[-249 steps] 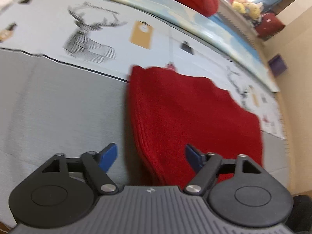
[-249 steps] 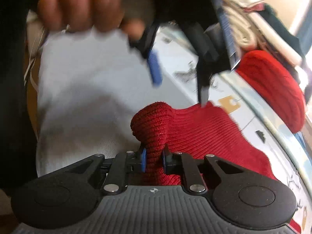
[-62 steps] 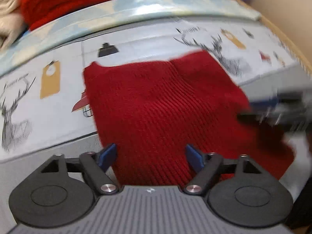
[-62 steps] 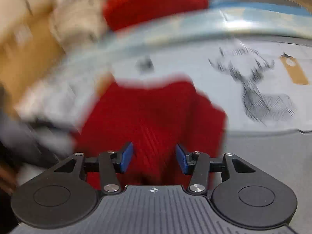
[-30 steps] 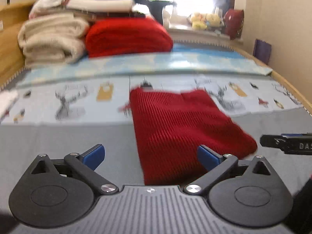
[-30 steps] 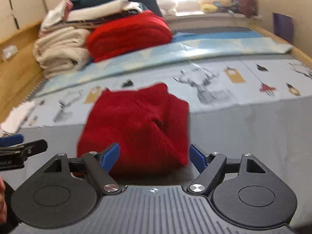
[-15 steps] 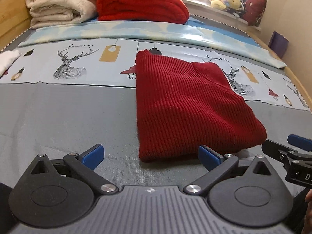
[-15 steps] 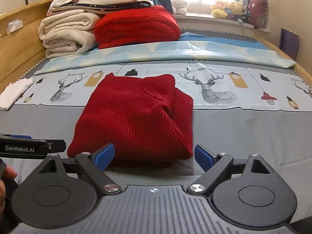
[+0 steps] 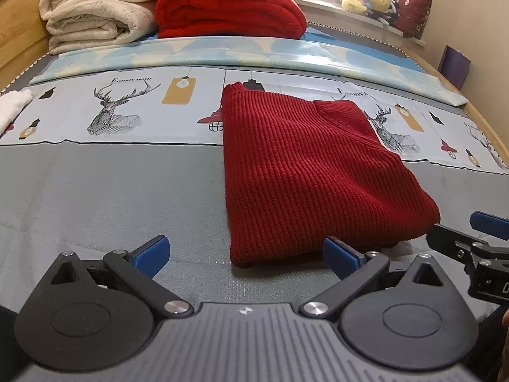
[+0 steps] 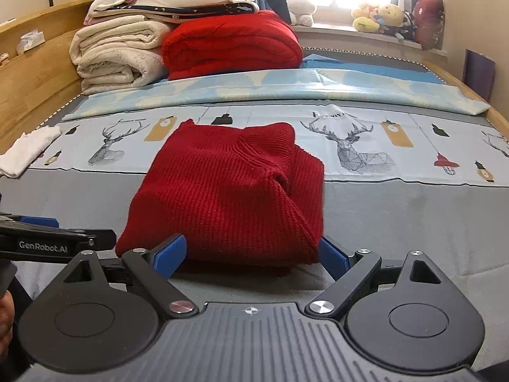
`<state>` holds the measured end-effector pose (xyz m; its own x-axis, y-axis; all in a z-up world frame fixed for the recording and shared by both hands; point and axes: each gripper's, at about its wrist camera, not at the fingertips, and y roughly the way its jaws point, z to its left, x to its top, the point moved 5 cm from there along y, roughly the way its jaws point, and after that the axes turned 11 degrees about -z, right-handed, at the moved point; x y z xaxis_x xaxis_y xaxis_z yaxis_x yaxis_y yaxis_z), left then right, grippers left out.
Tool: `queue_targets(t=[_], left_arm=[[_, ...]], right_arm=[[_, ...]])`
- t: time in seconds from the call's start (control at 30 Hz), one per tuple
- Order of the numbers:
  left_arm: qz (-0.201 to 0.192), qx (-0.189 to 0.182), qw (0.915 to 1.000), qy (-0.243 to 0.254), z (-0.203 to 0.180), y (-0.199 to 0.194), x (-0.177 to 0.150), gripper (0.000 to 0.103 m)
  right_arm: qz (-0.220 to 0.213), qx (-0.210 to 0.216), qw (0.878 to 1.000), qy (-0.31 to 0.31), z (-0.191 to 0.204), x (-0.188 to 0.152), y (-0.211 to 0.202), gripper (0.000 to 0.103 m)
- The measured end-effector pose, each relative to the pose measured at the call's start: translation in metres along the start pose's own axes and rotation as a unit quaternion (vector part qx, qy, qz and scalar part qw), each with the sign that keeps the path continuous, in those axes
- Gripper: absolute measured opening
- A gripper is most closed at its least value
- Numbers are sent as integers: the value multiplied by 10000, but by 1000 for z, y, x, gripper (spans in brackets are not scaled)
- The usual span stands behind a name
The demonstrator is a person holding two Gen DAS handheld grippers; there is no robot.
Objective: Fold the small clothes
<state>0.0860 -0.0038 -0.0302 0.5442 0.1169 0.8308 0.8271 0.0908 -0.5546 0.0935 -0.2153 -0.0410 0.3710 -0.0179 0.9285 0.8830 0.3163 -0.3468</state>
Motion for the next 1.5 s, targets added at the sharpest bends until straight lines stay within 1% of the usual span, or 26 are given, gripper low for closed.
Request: queue_targets(t=[0.27,1.5], left_arm=[[5,-13,10000,-40,2,1,1,102],[-34,-162,9998,91,-6,5,1,102]], right_arm=[[1,69,9999,-139,10,0,2,91],[-68,138,9999,-52,14,6,6,91]])
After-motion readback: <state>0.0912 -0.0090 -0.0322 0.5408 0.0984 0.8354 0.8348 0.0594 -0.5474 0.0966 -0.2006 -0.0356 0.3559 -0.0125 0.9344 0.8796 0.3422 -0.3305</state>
